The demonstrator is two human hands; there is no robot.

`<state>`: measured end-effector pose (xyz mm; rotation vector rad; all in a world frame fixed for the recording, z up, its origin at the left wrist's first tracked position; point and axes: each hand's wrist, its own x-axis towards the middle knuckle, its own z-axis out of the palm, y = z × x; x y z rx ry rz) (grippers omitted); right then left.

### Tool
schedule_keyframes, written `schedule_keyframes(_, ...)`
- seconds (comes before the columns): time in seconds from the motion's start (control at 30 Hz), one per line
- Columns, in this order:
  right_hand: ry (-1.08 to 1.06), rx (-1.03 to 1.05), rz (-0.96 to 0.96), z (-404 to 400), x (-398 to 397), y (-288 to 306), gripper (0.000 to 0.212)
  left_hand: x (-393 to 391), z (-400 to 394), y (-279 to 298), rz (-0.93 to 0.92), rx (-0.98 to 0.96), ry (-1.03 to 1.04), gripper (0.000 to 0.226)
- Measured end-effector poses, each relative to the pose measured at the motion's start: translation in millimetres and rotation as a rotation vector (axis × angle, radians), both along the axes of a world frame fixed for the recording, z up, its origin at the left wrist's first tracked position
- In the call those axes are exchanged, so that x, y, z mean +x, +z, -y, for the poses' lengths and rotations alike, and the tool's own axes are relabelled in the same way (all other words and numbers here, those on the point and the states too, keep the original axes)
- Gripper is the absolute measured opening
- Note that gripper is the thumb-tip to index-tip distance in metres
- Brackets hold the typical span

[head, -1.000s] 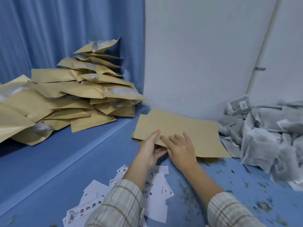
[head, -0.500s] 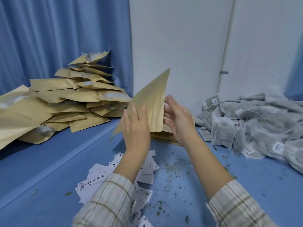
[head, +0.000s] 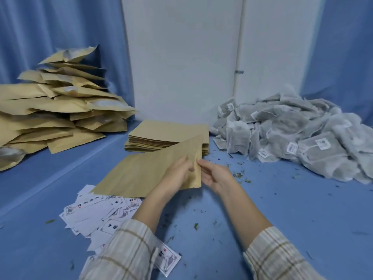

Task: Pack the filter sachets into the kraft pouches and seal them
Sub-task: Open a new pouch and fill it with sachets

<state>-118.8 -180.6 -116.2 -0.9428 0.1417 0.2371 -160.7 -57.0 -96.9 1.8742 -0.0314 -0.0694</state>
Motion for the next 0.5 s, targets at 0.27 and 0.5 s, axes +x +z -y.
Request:
schedule_keyframes(0.27, 0.109, 0.054, 0.034, -6.2, 1.7, -16.7, 0.013, 39.6, 41.1, -12.7, 0.068, -0.011, 0.493, 0.038)
schedule_keyframes(0.5, 0.102, -0.024, 0.086, -4.0, 0.3, -19.9, 0.009, 42.2, 43.9, -28.0, 0.141, -0.099, 0.629, 0.038)
